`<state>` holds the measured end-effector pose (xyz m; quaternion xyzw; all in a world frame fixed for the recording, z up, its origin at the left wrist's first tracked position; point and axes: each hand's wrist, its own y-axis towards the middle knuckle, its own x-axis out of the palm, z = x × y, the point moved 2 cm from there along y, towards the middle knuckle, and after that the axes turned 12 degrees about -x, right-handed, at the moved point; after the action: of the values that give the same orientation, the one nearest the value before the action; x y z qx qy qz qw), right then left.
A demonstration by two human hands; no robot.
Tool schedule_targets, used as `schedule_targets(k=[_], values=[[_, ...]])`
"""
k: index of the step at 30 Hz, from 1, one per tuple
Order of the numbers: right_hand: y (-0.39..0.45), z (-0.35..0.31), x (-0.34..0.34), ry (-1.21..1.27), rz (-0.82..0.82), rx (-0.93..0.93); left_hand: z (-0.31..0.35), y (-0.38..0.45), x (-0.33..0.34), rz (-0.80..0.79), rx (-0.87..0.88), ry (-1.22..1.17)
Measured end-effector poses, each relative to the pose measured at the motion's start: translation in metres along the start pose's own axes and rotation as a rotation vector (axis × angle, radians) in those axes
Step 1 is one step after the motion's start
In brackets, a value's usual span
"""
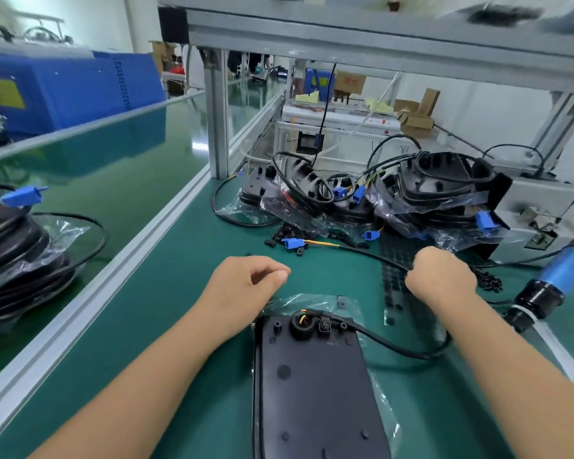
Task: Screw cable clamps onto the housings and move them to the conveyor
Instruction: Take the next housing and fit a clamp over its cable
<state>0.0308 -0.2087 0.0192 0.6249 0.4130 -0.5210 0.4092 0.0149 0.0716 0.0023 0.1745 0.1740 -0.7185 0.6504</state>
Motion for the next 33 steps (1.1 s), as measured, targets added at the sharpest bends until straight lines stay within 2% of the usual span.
schedule_targets(k=[4,7,9,12,13,15,17,21,26,29,33], values=[[0.007,0.002,-0.002,0.000,0.000,-0.020,0.017,0.017,0.007,0.040,0.056,0.092],[0.004,-0.001,-0.011,0.035,0.067,-0.102,0.029,0.028,0.016,0.095,0.126,0.147],[-0.004,-0.008,-0.023,0.086,0.183,-0.217,0.039,0.033,0.020,0.174,0.222,0.285],[-0.022,-0.026,-0.042,0.177,0.411,-0.485,0.060,0.036,0.020,0.409,0.439,0.733],[-0.030,-0.031,-0.048,0.204,0.490,-0.573,0.068,0.034,0.017,0.440,0.487,0.813],[-0.044,-0.037,-0.059,0.265,0.620,-0.694,0.080,0.029,0.007,0.392,0.526,0.842],[-0.057,-0.040,-0.066,0.336,0.667,-0.753,0.086,0.016,-0.008,0.329,0.492,0.791],[-0.088,-0.046,-0.065,0.465,0.566,-0.884,0.079,-0.015,-0.038,0.242,0.365,0.838],[-0.124,-0.032,-0.064,0.591,0.272,-1.048,0.050,-0.067,-0.051,0.144,0.173,0.502],[-0.130,-0.016,-0.059,0.528,0.194,-0.976,0.038,-0.086,-0.052,0.219,0.133,0.390],[-0.133,0.004,-0.056,0.333,0.260,-0.839,0.038,-0.095,-0.054,0.344,0.138,0.270]])
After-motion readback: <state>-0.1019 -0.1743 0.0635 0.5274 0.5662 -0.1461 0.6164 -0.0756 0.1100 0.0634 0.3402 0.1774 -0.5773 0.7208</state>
